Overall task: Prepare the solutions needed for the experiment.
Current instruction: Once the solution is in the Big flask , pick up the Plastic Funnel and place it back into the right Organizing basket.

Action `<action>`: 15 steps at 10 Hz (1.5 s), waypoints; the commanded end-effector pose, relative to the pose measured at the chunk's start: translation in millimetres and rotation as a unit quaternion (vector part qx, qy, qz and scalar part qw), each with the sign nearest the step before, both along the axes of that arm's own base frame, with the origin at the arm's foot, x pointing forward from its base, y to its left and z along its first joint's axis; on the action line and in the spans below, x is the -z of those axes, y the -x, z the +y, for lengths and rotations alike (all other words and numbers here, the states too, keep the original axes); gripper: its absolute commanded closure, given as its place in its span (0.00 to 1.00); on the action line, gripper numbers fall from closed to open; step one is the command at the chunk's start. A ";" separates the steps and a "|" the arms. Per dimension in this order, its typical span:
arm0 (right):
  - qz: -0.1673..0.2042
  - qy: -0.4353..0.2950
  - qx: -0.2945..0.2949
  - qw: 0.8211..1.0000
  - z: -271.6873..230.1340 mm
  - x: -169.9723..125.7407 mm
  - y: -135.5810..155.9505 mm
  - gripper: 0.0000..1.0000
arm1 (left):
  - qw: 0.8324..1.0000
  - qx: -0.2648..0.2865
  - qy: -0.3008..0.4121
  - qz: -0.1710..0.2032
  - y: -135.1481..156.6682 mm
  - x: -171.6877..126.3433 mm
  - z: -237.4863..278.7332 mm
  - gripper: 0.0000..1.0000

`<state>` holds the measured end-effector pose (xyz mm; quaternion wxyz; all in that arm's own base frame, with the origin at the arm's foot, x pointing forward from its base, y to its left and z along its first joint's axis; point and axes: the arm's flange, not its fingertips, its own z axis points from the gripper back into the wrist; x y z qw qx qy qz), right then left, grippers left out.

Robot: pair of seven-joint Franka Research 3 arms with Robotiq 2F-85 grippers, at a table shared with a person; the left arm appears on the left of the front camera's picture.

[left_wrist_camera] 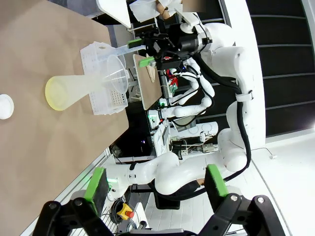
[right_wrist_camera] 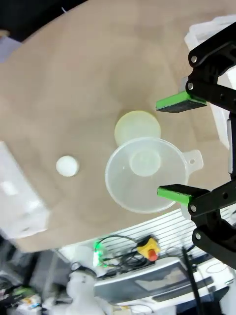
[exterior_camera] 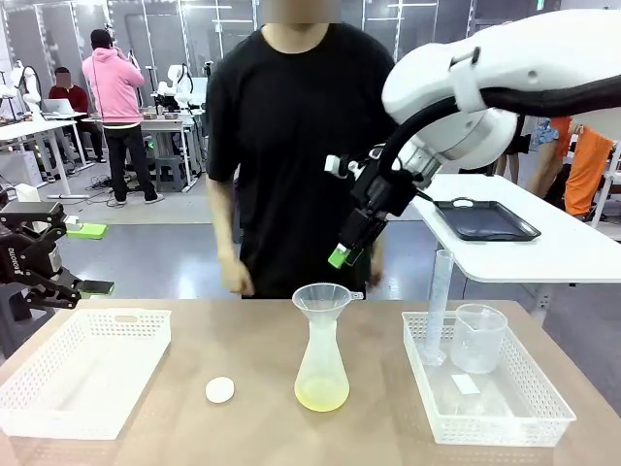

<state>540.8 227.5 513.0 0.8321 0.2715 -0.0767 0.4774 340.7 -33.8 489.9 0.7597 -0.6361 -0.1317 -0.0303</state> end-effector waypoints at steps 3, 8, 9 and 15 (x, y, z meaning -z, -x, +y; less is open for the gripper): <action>-0.005 0.033 -0.073 0.997 13.3 6.4 -6.7 0.26 | 1.000 0.001 0.013 -0.002 -0.6 -2.8 -1.2 0.00; -0.002 0.029 -0.055 0.998 14.1 11.8 -1.0 0.26 | 1.000 0.001 0.013 -0.002 -0.6 -2.8 -1.2 0.00; 0.003 0.033 -0.061 0.998 14.2 10.7 -1.7 0.26 | 1.000 0.001 0.013 -0.002 -0.6 -2.8 -1.2 0.00; 0.017 0.087 -0.126 0.988 46.9 25.1 -5.3 0.26 | 1.000 0.001 0.013 -0.002 -0.6 -2.8 -1.2 0.00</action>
